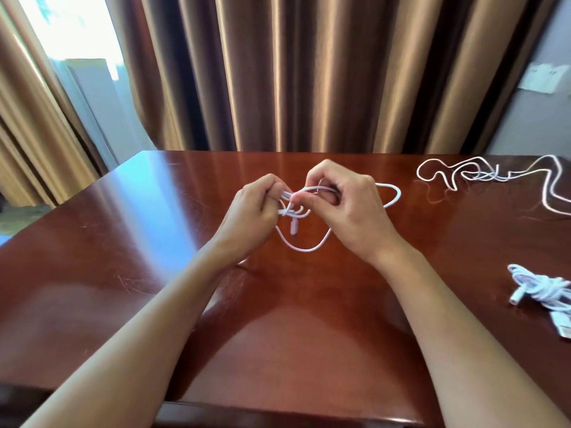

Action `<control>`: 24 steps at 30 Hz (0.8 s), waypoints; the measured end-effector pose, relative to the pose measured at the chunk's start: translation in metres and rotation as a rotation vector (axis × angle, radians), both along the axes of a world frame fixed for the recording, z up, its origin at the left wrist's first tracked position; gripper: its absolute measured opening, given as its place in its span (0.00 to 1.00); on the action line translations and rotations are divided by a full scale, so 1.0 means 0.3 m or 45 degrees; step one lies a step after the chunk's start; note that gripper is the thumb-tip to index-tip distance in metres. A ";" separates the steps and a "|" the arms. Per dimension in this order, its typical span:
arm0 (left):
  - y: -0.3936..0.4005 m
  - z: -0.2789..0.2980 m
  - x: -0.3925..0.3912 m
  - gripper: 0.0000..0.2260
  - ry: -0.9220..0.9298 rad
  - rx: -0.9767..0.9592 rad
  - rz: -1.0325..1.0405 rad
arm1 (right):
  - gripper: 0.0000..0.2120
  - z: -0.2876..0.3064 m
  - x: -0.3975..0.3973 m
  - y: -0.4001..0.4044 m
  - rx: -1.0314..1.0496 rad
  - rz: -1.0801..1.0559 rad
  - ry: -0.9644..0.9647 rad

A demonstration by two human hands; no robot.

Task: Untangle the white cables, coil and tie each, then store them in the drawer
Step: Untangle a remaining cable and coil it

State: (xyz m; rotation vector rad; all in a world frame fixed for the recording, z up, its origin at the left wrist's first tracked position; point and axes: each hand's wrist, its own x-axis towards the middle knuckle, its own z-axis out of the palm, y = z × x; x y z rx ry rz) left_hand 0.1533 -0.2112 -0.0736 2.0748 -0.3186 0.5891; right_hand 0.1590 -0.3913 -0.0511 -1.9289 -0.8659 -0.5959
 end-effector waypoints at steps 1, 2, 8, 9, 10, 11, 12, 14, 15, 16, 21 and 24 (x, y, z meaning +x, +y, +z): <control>-0.006 0.002 -0.008 0.15 0.016 -0.001 -0.067 | 0.12 0.002 0.005 -0.009 0.086 0.047 0.078; -0.011 0.002 -0.015 0.17 0.030 -0.003 -0.125 | 0.11 0.003 0.010 -0.013 0.151 0.095 0.161; -0.042 0.009 -0.046 0.15 0.154 -0.209 -0.428 | 0.05 -0.010 0.032 -0.017 0.333 0.294 0.576; -0.049 0.013 -0.052 0.13 0.161 -0.271 -0.442 | 0.05 -0.011 0.034 -0.018 0.363 0.296 0.637; -0.058 0.018 -0.059 0.13 0.163 -0.318 -0.440 | 0.07 -0.014 0.037 -0.019 0.386 0.283 0.674; -0.065 0.022 -0.065 0.13 0.169 -0.368 -0.443 | 0.08 -0.018 0.039 -0.018 0.400 0.273 0.700; -0.072 0.027 -0.070 0.13 0.180 -0.413 -0.451 | 0.09 -0.020 0.039 -0.017 0.408 0.282 0.733; -0.078 0.036 -0.075 0.13 0.196 -0.484 -0.474 | 0.12 -0.015 0.031 -0.017 0.410 0.347 0.837; -0.078 0.040 -0.076 0.13 0.197 -0.503 -0.468 | 0.13 -0.009 0.027 -0.019 0.408 0.379 0.890; -0.077 0.043 -0.076 0.13 0.190 -0.508 -0.441 | 0.14 -0.001 0.021 -0.020 0.407 0.403 0.937; -0.064 0.035 -0.061 0.11 0.123 -0.386 -0.295 | 0.20 0.015 0.009 -0.038 0.269 0.491 1.023; -0.051 0.023 -0.053 0.11 0.181 -0.217 -0.356 | 0.19 0.014 0.008 -0.044 0.234 0.455 0.984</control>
